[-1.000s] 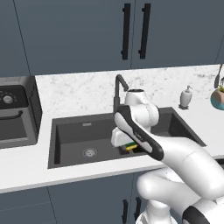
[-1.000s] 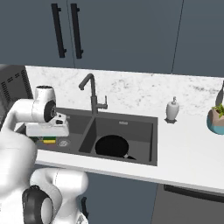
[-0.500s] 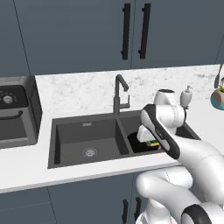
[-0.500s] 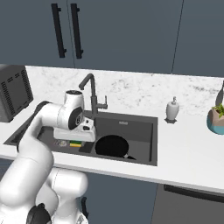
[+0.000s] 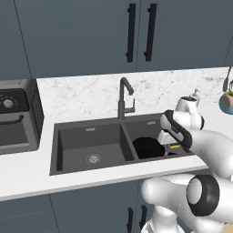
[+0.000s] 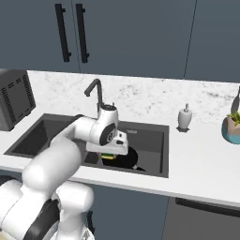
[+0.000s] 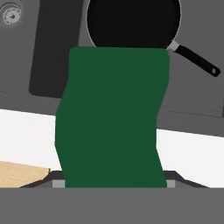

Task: Pick the pan and sponge and place them into the sink. Then turn on the water.

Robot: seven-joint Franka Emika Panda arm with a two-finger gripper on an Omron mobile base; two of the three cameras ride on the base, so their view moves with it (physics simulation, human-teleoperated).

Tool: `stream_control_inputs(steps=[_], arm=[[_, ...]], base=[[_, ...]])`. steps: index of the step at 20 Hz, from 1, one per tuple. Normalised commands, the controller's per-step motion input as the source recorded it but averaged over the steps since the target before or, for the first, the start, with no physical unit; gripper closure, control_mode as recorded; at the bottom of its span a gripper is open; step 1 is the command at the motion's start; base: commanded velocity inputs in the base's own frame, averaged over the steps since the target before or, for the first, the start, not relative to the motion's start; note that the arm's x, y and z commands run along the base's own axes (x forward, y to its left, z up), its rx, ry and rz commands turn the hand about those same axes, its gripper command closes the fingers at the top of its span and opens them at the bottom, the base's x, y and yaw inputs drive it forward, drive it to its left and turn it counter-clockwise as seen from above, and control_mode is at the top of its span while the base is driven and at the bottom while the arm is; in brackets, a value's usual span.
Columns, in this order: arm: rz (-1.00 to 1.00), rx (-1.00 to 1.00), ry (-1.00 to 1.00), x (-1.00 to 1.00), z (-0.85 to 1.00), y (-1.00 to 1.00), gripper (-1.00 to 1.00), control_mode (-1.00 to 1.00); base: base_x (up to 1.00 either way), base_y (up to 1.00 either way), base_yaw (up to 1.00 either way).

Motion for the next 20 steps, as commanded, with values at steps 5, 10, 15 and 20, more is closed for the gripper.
stream_control_inputs(steps=[5,10,15,20], arm=[[0.0,0.0,-0.03,0.6,-0.67,-0.2,1.0,-1.0],[0.0,0.0,-0.05,0.56,-0.57,-0.05,1.0,-1.0],[0.0,0.0,0.0,0.49,-0.46,-0.17,1.0,-1.0],[0.0,0.0,0.0,0.42,-0.3,-0.09,1.0,-1.0]], base=[[0.0,0.0,0.0],[0.0,0.0,0.0],[0.0,0.0,0.0],[0.0,0.0,0.0]])
